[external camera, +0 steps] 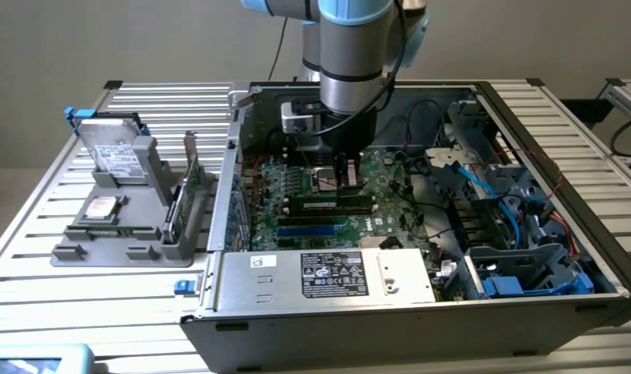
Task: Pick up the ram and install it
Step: 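Insert the ram into the slot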
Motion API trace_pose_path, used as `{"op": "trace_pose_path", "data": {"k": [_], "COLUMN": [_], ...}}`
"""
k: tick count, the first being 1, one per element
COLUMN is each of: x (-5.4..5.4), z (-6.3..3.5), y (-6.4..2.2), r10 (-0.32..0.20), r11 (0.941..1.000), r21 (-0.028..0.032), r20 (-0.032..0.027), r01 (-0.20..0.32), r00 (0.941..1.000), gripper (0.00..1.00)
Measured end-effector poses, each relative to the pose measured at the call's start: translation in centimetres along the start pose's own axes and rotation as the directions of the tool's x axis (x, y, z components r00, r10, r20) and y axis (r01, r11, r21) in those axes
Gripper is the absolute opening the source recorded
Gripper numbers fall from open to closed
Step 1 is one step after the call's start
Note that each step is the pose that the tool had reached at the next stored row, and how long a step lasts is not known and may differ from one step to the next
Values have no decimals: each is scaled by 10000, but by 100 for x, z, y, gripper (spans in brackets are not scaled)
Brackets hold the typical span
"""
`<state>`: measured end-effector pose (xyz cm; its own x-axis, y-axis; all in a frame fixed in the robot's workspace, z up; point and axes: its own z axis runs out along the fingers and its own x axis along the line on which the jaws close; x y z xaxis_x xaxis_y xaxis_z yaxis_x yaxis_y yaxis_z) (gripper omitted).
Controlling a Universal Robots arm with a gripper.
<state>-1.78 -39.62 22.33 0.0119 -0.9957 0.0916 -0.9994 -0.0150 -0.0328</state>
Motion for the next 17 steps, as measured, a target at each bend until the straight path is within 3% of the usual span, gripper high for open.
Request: {"op": "trace_pose_path", "data": {"k": [10, 12, 17], "x": [-1, -1, 3], "z": [5, 5, -32], "y": [1, 1, -13], "r10": [0, 2, 7], "r11": [10000, 10000, 10000], "r21": [24, 31, 33], "r20": [1, 0, -1], "r01": [0, -2, -7], "r00": [10000, 10000, 10000], "gripper": [15, 28, 28]}}
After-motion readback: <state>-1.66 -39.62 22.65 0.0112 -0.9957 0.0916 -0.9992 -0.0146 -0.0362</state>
